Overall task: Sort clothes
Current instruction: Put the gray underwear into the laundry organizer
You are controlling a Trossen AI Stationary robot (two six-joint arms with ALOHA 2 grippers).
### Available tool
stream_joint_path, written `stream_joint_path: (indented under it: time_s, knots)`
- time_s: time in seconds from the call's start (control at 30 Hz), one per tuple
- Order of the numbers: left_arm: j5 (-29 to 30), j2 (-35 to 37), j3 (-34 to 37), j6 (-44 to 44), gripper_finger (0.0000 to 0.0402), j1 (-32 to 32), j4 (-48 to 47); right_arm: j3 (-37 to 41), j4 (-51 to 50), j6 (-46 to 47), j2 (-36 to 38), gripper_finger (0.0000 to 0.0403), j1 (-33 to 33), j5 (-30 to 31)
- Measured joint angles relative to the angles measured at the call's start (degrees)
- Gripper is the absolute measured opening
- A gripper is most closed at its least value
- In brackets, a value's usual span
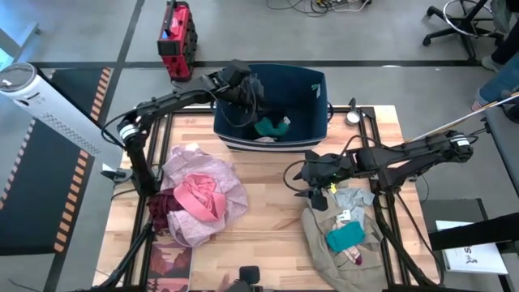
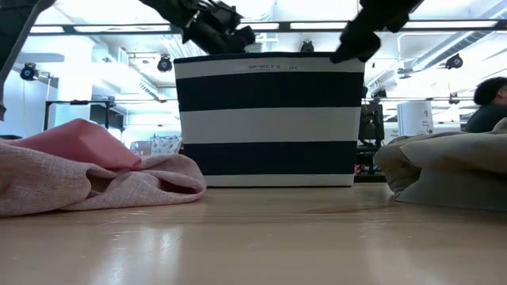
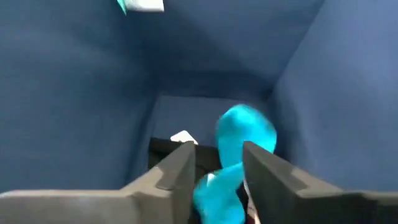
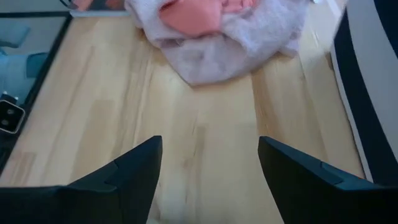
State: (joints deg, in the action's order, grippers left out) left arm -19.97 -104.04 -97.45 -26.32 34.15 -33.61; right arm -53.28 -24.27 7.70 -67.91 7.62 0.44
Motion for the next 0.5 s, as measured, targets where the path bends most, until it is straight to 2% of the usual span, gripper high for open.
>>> stream_joint_path:
  time_s: [0.27, 0.37, 0.5]
  knots:
    - [-0.1, 6.7, 0.8, 1.2, 0.0238, -0.8, -1.4, 0.0, -17.1, 6.3, 5.7, 0.0271, 0.0, 8.3]
    - [-0.2, 9.8, 1.9, 1.1, 0.0259, -1.3, -1.0, 0.1, -22.2, 9.7, 6.6, 0.0272, 0.0, 8.9]
    - [-0.2, 13.6, 3.4, 1.2, 0.0267, -2.1, -1.0, 0.3, -26.5, 13.0, 5.9, 0.0265, 0.0, 6.9]
